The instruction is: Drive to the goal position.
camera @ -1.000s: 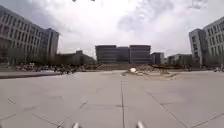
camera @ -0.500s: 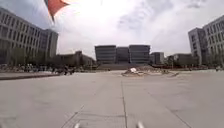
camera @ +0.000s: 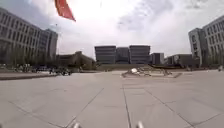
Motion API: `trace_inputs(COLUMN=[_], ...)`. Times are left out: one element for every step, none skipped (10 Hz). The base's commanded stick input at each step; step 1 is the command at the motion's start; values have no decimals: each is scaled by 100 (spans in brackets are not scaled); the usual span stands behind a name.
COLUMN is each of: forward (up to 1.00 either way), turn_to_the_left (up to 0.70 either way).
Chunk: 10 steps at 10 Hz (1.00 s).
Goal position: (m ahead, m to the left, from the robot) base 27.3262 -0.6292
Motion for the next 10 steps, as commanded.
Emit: trace_inputs(forward=[70,70,70,70,70,70,70,70,70,70], turn_to_the_left=[0,0,0,0,0,0,0,0,0,0])
